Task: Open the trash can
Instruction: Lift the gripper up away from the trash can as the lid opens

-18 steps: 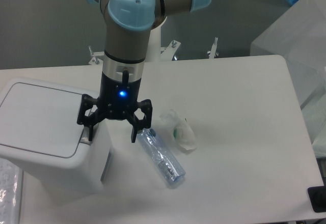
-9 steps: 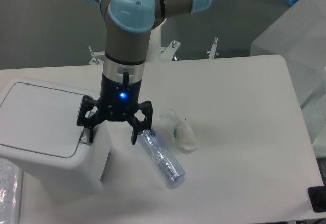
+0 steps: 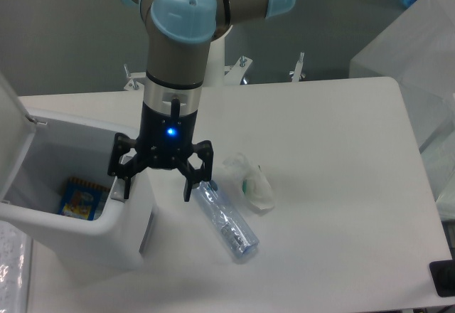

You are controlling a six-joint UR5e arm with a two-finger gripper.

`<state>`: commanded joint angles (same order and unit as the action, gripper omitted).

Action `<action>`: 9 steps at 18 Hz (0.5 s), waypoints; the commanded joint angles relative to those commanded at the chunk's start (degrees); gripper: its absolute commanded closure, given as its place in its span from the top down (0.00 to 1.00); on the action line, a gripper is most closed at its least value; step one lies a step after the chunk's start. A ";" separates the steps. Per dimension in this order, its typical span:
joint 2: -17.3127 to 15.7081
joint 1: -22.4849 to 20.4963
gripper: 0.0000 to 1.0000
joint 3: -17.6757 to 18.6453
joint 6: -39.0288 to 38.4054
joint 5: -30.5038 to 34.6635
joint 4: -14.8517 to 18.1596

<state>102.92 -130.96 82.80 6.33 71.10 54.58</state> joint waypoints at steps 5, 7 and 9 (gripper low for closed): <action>0.09 -2.71 1.00 -4.04 1.31 0.44 -0.27; 0.17 -3.43 1.00 -4.84 2.89 2.97 -0.27; 0.18 -4.39 1.00 -4.40 6.66 7.36 -0.01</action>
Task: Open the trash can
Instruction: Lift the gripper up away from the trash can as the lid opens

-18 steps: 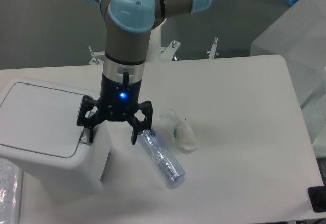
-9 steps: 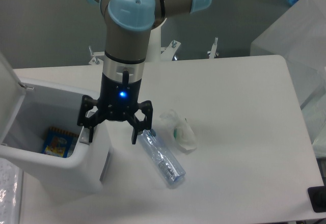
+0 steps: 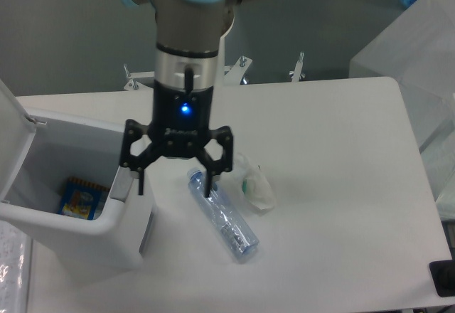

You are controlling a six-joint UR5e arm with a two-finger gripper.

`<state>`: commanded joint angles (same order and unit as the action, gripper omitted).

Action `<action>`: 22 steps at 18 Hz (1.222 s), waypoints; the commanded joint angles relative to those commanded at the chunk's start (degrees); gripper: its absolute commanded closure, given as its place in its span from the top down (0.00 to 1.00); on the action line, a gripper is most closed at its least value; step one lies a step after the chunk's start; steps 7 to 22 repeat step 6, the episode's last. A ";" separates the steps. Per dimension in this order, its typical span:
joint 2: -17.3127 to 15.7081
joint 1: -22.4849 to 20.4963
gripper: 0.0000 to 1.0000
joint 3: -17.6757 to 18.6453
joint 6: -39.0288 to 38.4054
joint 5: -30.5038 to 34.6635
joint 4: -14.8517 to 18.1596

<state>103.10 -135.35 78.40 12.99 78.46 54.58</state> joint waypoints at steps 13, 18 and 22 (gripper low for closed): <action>0.09 -1.58 1.00 1.58 8.80 7.84 0.62; 0.09 -1.58 1.00 1.58 8.80 7.84 0.62; 0.09 -1.58 1.00 1.58 8.80 7.84 0.62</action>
